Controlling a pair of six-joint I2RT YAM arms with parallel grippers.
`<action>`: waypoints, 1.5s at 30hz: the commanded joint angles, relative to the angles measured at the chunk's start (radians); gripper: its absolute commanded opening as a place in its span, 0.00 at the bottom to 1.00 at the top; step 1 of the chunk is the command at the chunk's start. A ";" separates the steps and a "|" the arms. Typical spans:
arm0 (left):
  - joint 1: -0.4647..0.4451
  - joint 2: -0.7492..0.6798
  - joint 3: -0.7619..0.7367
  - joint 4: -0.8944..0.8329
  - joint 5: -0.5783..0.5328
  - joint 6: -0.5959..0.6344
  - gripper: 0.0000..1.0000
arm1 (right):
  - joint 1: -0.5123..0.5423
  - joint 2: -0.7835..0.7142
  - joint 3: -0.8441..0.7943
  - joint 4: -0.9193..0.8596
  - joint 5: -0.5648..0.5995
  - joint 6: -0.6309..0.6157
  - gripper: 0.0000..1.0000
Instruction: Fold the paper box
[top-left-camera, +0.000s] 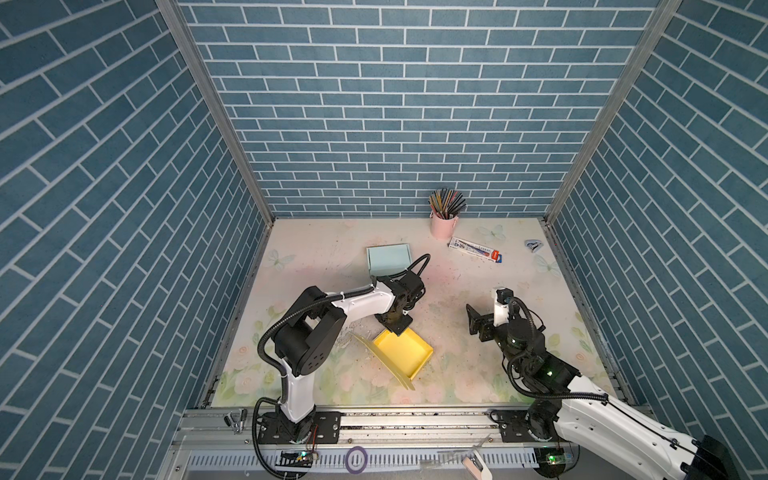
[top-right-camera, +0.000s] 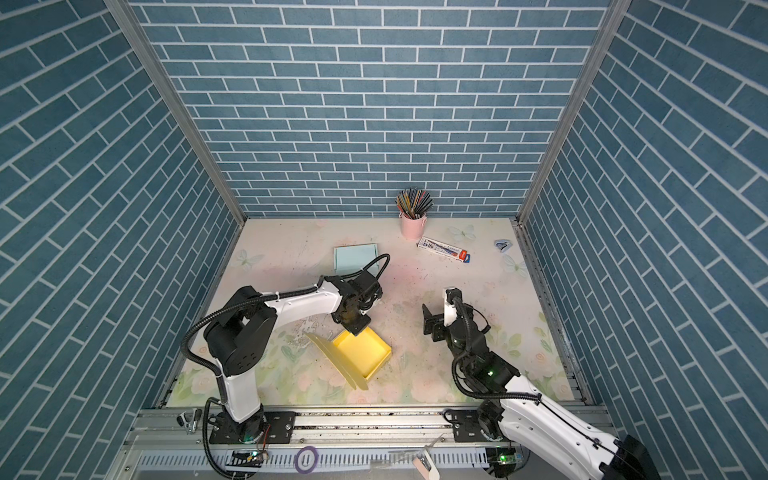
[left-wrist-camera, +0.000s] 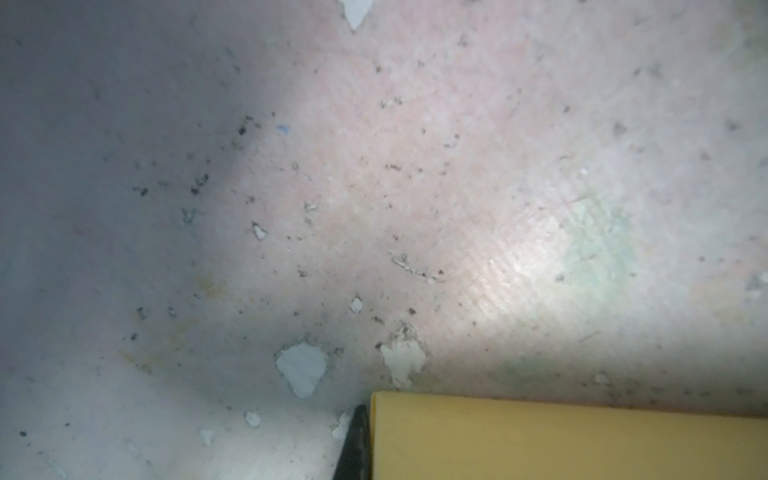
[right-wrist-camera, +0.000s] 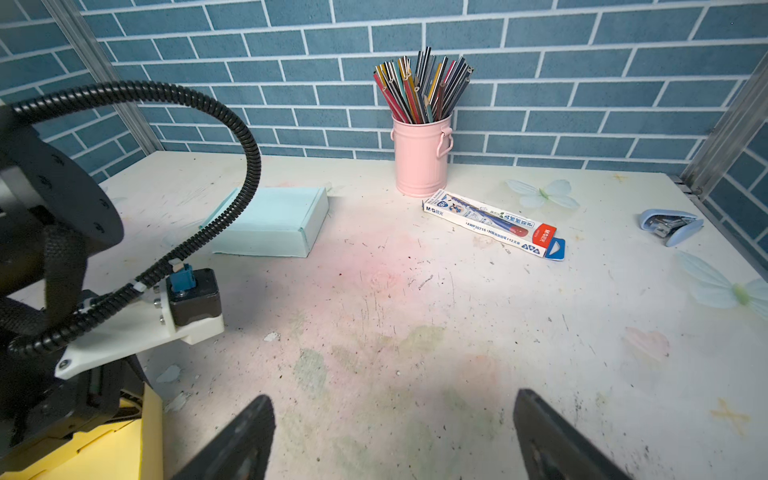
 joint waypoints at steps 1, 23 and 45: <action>-0.018 0.021 -0.005 0.056 -0.109 0.064 0.00 | -0.007 -0.024 -0.017 0.012 0.024 -0.034 0.90; 0.003 -0.061 -0.055 0.104 0.022 -0.033 0.23 | -0.010 -0.049 -0.021 0.004 0.008 -0.028 0.90; 0.017 -0.115 0.390 -0.415 -0.134 -0.181 0.64 | -0.010 0.001 -0.004 0.014 -0.017 -0.024 0.89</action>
